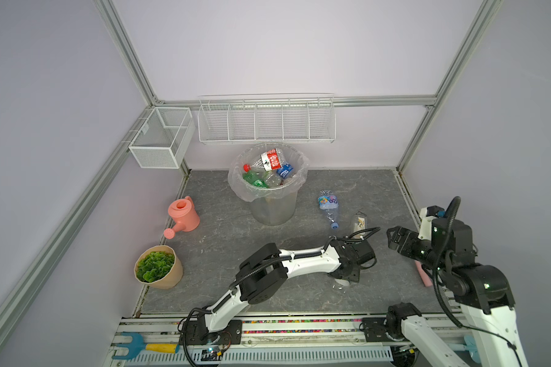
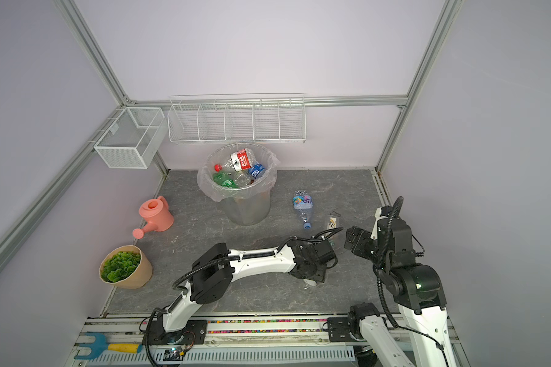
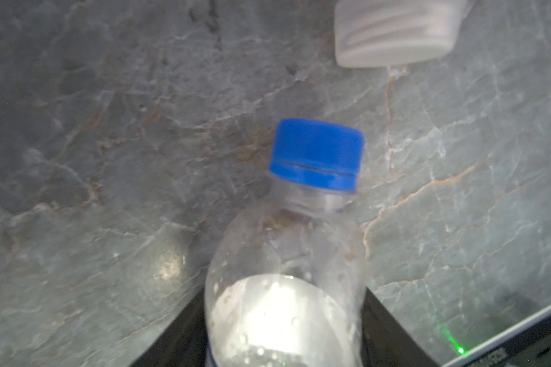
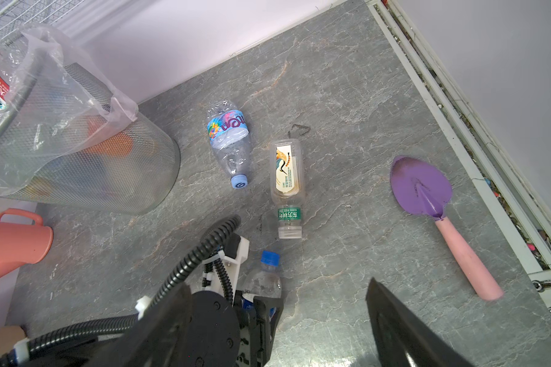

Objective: Throw the plastic bottles in the bin
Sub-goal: Pick up the plastic bottle from the bottom-right of the table, then throw the plastic bottle into the trash bin.

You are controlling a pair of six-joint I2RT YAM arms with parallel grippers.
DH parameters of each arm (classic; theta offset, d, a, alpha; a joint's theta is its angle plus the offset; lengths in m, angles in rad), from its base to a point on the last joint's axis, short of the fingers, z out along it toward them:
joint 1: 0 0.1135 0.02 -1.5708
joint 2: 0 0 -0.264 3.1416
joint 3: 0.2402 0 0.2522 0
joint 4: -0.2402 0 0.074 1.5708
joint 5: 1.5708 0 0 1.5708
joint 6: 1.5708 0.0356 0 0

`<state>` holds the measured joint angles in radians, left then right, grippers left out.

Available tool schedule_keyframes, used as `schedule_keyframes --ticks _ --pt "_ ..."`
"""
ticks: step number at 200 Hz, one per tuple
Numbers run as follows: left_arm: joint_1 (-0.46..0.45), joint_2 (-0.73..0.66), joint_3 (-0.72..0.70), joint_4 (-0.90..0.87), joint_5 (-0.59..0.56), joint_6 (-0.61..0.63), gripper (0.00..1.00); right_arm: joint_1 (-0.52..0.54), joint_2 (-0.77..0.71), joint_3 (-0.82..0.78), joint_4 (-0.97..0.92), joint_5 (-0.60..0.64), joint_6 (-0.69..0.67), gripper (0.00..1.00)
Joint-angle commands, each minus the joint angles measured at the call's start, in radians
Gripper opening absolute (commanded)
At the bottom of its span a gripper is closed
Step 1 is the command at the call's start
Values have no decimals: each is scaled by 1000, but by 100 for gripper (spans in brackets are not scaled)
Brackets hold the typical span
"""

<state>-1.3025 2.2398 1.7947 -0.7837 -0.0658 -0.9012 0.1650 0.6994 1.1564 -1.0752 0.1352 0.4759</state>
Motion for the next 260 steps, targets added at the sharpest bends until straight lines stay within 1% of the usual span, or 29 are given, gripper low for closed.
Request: schedule_keyframes --ticks 1,30,44,53,85,99,126,141,161,179,195,209,216,226,245,260 --pt "6 -42 -30 -24 -42 -6 55 -4 -14 -1 -5 -11 13 89" --pt "14 -87 -61 -33 -59 14 39 -4 -14 -15 -2 -19 15 89" --pt "20 -112 -68 -52 -69 26 33 -4 -15 -25 1 -23 16 89" --pt "25 -134 -74 -65 -79 37 32 -4 -16 -33 3 -26 17 89" --pt "44 -265 -112 -61 -126 82 31 -4 -17 -57 7 -40 17 89" --pt "52 -328 -98 -81 -174 115 31 -4 -15 -68 14 -53 16 89" --pt "55 -407 26 -219 -340 150 32 -4 -9 -97 33 -85 24 89" --pt "55 -441 103 -283 -411 196 32 -4 -6 -110 43 -97 27 89" --pt "55 -500 151 -299 -492 257 32 -4 -3 -121 48 -103 28 89" --pt "68 -551 187 -313 -535 292 32 -4 0 -131 53 -109 27 89" --pt "94 -586 228 -341 -558 315 32 -4 2 -143 57 -117 29 89" --pt "113 -602 282 -394 -613 326 32 -4 1 -151 60 -127 34 89" --pt "123 -609 308 -412 -669 339 32 -4 2 -156 64 -130 37 88" --pt "148 -617 341 -432 -695 357 32 -4 2 -165 73 -138 41 89" --pt "225 -642 379 -439 -681 384 32 -4 10 -178 91 -162 49 89" --pt "301 -667 395 -423 -634 402 32 -4 20 -185 100 -175 53 89"
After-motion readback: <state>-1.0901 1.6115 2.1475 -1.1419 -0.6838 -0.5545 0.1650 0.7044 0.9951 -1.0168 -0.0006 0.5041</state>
